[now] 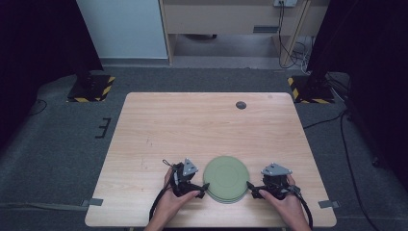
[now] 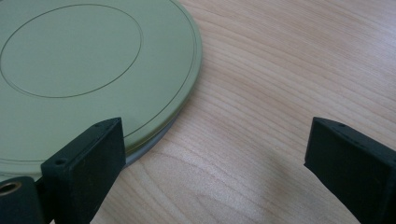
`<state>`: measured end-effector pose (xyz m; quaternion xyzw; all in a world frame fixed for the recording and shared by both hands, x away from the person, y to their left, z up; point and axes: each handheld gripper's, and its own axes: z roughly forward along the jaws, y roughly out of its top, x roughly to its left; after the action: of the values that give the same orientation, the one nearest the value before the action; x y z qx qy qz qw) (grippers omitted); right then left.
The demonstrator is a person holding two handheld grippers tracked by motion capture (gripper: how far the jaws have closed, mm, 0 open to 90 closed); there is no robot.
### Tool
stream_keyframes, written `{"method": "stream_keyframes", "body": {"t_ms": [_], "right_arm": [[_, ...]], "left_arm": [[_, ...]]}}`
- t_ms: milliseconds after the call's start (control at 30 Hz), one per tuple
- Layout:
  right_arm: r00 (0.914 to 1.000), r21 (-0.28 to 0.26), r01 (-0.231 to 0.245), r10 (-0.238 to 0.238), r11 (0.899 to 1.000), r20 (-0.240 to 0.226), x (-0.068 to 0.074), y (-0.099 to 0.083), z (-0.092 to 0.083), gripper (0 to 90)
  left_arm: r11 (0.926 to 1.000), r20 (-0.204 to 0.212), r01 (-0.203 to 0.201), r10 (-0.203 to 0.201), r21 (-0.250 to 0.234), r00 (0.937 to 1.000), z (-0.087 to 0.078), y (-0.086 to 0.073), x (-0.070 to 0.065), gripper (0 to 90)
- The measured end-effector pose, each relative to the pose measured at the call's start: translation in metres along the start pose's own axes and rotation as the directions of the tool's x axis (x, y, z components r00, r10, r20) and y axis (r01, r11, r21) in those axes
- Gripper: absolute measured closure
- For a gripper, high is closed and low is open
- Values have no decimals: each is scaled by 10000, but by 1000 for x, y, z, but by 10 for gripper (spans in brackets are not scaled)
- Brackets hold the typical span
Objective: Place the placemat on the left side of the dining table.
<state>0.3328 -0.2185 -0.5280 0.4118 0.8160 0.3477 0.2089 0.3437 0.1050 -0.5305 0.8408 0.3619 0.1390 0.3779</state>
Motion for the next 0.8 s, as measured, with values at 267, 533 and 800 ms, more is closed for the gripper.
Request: {"method": "stream_keyframes", "body": {"t_ms": [267, 533, 800], "right_arm": [[9998, -85, -63, 65, 9999, 194, -1, 2, 3, 53], [9998, -181, -166, 167, 9997, 67, -2, 2, 2, 73], [10000, -110, -99, 98, 9999, -2, 0, 3, 3, 62]], "left_arm": [[10000, 19, 6, -6, 4, 10000, 1, 1, 2, 5], [10000, 129, 44, -43, -75, 9999, 0, 2, 2, 49], [9999, 18, 102, -102, -96, 9999, 1, 4, 3, 42]]}}
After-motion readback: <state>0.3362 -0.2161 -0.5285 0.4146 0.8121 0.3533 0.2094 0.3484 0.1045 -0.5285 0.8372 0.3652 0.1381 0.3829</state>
